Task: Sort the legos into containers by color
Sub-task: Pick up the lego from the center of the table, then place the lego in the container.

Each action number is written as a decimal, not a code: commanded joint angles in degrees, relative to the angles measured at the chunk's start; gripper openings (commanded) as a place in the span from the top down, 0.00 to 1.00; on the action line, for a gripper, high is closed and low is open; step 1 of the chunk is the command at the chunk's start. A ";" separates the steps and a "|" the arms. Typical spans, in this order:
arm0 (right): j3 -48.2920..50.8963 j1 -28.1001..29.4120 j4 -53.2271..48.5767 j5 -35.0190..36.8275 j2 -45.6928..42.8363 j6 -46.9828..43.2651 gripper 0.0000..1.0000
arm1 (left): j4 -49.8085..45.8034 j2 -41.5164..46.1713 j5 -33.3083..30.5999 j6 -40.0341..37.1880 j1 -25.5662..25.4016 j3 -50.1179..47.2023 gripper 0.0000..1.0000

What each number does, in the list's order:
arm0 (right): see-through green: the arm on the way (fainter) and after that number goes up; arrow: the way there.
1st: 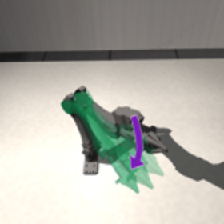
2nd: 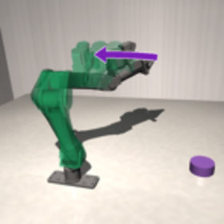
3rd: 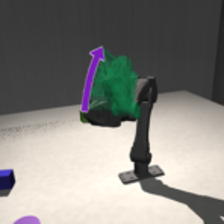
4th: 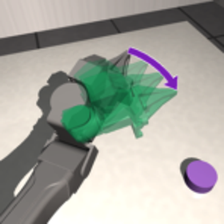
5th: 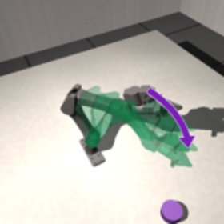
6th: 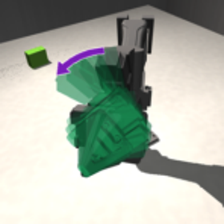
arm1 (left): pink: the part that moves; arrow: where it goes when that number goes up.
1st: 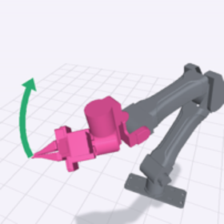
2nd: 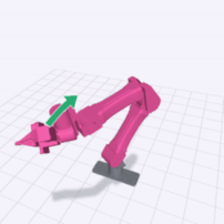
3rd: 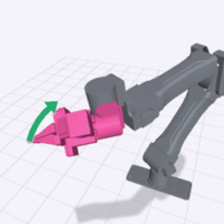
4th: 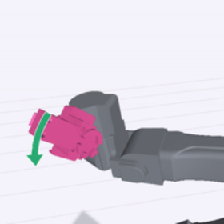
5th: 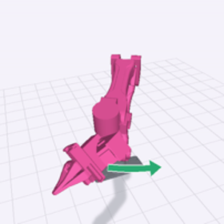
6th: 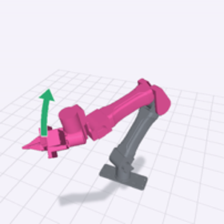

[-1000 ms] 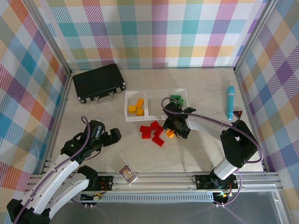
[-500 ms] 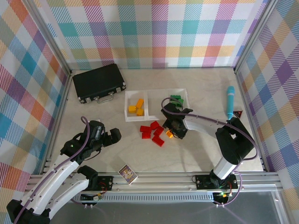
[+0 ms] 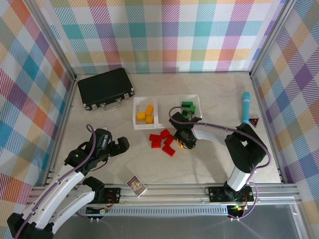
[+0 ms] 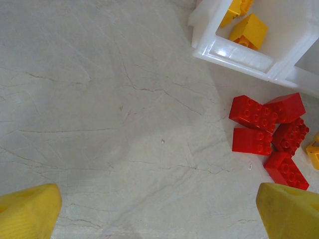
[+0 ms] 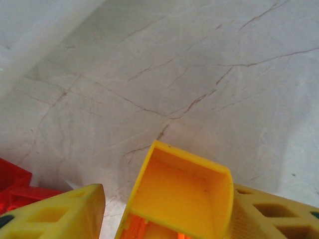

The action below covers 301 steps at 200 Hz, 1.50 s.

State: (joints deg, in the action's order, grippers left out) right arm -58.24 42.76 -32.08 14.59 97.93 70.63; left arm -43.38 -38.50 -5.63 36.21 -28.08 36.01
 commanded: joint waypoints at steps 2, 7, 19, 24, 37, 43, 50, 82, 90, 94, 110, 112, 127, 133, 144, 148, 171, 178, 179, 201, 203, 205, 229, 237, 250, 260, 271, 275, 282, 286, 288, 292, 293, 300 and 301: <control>-0.92 0.39 0.55 1.17 1.11 -0.80 0.46 | -0.21 0.52 -0.02 -0.87 -0.40 -0.45 0.00; -0.83 0.41 0.69 1.14 0.97 -0.84 0.47 | -0.18 0.60 -0.02 -0.81 -0.41 -0.50 0.00; -0.82 0.56 0.54 1.68 0.71 -1.33 0.56 | -0.23 0.70 0.03 -0.82 -0.40 -0.44 0.00; -0.82 0.64 0.36 2.03 0.42 -1.51 0.60 | -0.22 0.71 0.06 -0.80 -0.40 -0.51 0.00; -1.15 0.74 0.03 2.86 -0.31 -2.66 0.69 | -0.28 0.79 0.09 -0.82 -0.40 -0.41 0.00; -1.47 0.74 -0.26 3.34 -0.75 -3.51 0.73 | -0.26 0.78 -0.04 -0.87 -0.40 -0.46 0.00; -2.06 0.83 -0.73 3.98 -1.26 -4.75 0.76 | -0.31 0.84 -0.10 -0.82 -0.40 -0.33 0.00; -5.15 1.18 3.52 3.70 -4.86 -17.85 0.81 | -0.97 1.53 -0.59 -0.36 -0.40 -0.06 0.00; -6.79 1.14 4.87 2.69 -5.28 -21.97 0.82 | -1.32 1.96 -1.00 0.07 -0.40 -0.02 0.00; -7.81 1.18 5.24 2.14 -5.29 -24.61 0.82 | -1.42 2.10 -1.34 0.45 -0.40 -0.05 0.00; -13.76 1.23 5.96 -0.82 -3.63 -33.62 0.83 | -1.94 3.17 -1.79 2.26 -0.40 -0.22 0.00; -14.63 1.24 5.77 -1.11 -3.41 -34.40 0.83 | -1.97 3.26 -1.76 2.41 -0.40 -0.30 0.00; -21.40 1.23 4.68 -3.94 0.19 -40.30 0.83 | -1.78 4.54 -1.59 4.25 -0.40 -0.59 0.00; -24.35 1.24 3.65 -4.84 2.00 -41.99 0.83 | -1.71 4.95 -1.38 4.69 -0.40 -0.74 0.00; -29.00 1.17 3.07 -6.90 5.24 -44.77 0.83 | -1.88 5.74 -1.46 5.34 -0.40 -0.70 0.00; -30.71 1.23 2.81 -7.66 6.47 -45.58 0.83 | -2.03 5.96 -1.60 5.67 -0.39 -0.72 0.00; -39.58 1.28 1.49 -11.25 13.63 -49.54 0.83 | -3.08 6.73 -2.10 6.06 -0.40 -0.34 0.00; -41.94 1.27 1.04 -12.16 15.69 -50.25 0.83 | -3.37 6.77 -2.17 6.32 -0.40 -0.33 0.00; -42.30 1.23 1.00 -12.28 15.96 -50.33 0.83 | -3.42 6.81 -2.10 6.37 -0.40 -0.33 0.00; -47.07 1.36 1.62 -15.89 21.25 -52.44 0.83 | -3.33 6.89 -0.73 7.69 -0.40 -0.90 0.00; -47.20 1.42 1.76 -16.17 21.69 -52.72 0.83 | -3.24 6.85 -0.53 7.84 -0.44 -1.04 0.00; -47.57 1.44 1.89 -16.35 21.82 -52.95 0.83 | -3.10 6.90 -0.22 7.98 -0.48 -1.21 0.00; -52.43 1.80 0.00 -16.33 26.90 -55.38 0.80 | -1.56 7.10 2.48 10.19 -0.54 -3.40 0.00; -53.95 1.79 -0.74 -15.98 28.29 -55.61 0.78 | -1.32 7.20 2.93 10.80 -0.57 -3.86 0.00; -55.32 1.80 -1.13 -15.32 29.91 -55.95 0.70 | -0.73 7.06 3.94 11.10 -0.58 -4.60 0.00; -56.43 1.86 -1.47 -14.77 30.89 -56.32 0.66 | -0.63 6.66 4.59 11.05 -0.58 -4.82 0.00; -57.88 1.80 -2.41 -13.78 31.84 -56.45 0.52 | -0.68 6.11 5.16 10.78 -0.66 -4.92 0.00; -58.55 1.80 -2.90 -13.46 32.16 -56.59 0.46 | -0.66 5.92 5.33 10.61 -0.71 -4.90 0.00; -60.02 1.80 -4.01 -13.29 32.82 -57.10 0.41 | -0.66 5.61 5.53 10.34 -0.82 -4.81 0.00; -60.90 1.80 -4.92 -12.99 33.15 -57.33 0.39 | -0.66 5.39 5.61 10.23 -0.91 -4.81 0.00; -61.39 1.80 -5.26 -12.72 33.25 -57.35 0.38 | -0.66 5.31 5.62 10.16 -0.88 -4.81 0.00; -62.09 1.80 -6.04 -12.36 33.50 -57.51 0.35 | -0.59 5.16 5.67 10.06 -1.05 -4.81 0.00; -62.26 1.80 -6.23 -12.25 33.57 -57.56 0.34 | -0.63 5.13 5.69 10.00 -1.08 -4.81 0.00; -63.46 1.78 -7.47 -11.25 33.66 -57.91 0.29 | -0.33 4.88 5.93 9.82 -1.39 -4.72 0.00; -63.56 1.79 -7.69 -11.12 33.69 -57.94 0.28 | -0.28 4.82 5.96 9.79 -1.43 -4.72 0.00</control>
State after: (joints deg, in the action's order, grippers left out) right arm -116.77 44.29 -34.98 1.06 130.78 14.81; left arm -44.77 -33.01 -1.76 45.89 -28.14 31.64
